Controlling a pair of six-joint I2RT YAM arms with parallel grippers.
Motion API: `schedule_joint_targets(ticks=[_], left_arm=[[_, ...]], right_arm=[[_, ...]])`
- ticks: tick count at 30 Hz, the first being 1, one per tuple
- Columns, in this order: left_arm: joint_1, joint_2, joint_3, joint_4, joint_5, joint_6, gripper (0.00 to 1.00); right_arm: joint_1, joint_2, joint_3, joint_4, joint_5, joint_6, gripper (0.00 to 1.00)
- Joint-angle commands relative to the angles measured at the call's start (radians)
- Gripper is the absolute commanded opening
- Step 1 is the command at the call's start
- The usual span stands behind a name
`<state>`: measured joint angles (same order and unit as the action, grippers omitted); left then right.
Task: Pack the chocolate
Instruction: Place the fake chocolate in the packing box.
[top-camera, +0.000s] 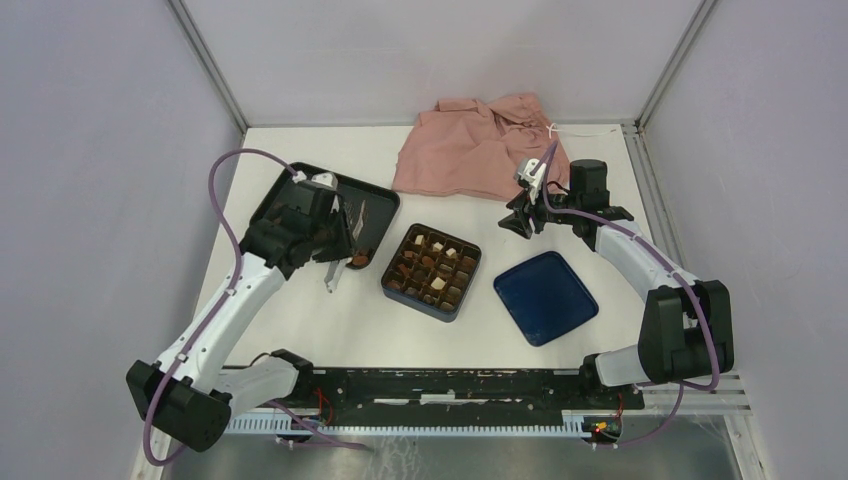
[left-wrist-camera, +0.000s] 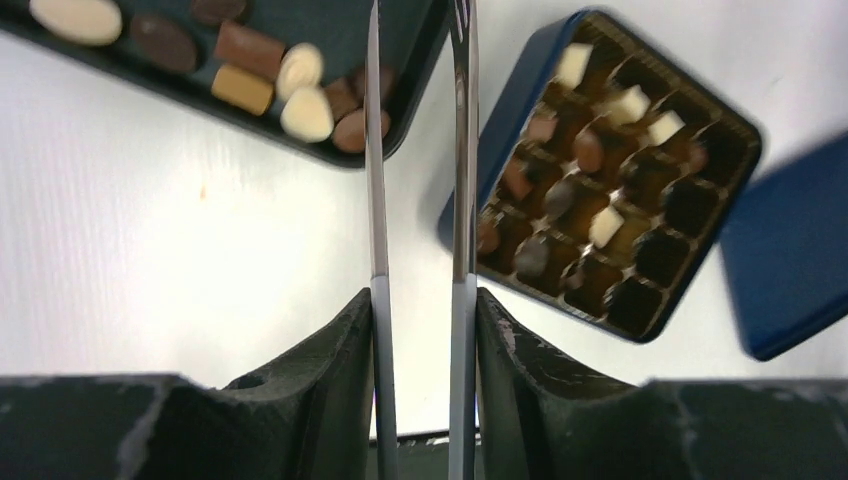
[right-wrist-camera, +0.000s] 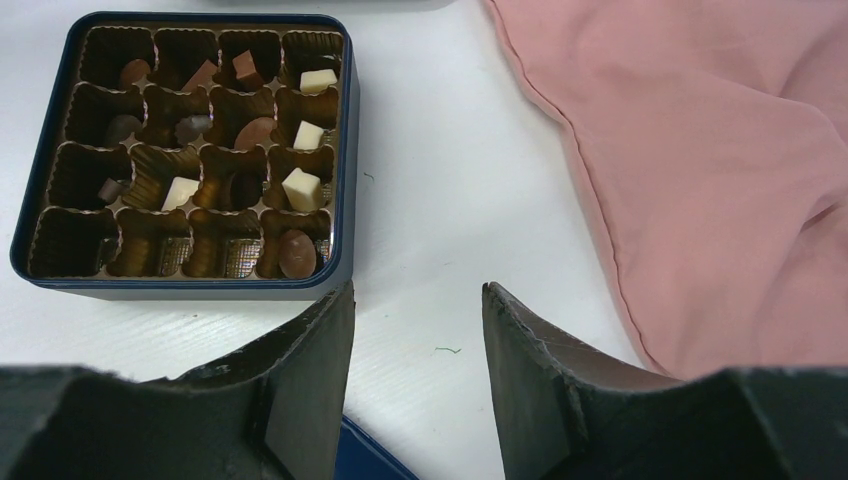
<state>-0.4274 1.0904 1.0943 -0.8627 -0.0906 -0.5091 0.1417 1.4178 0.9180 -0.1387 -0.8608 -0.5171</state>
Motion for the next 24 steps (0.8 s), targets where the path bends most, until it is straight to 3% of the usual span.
schedule_joint_targets(ticks=[1,9,16,24], left_arm=[[0.009,-0.025,-0.026,-0.123,-0.072,0.003,0.44],[0.055,-0.005,-0.054,-0.131,-0.137,0.028,0.48],[0.192,0.063,-0.033,-0.042,-0.034,0.098,0.48],[0.256,0.142,-0.018,0.002,0.032,0.151,0.49]], right_arm=[[-0.005,-0.011,0.007,0.012,-0.034,0.002,0.56],[-0.004,-0.011,0.009,0.011,-0.041,0.003,0.56],[-0.004,-0.015,0.010,0.008,-0.043,0.002,0.56],[-0.004,-0.015,0.012,0.005,-0.046,-0.001,0.56]])
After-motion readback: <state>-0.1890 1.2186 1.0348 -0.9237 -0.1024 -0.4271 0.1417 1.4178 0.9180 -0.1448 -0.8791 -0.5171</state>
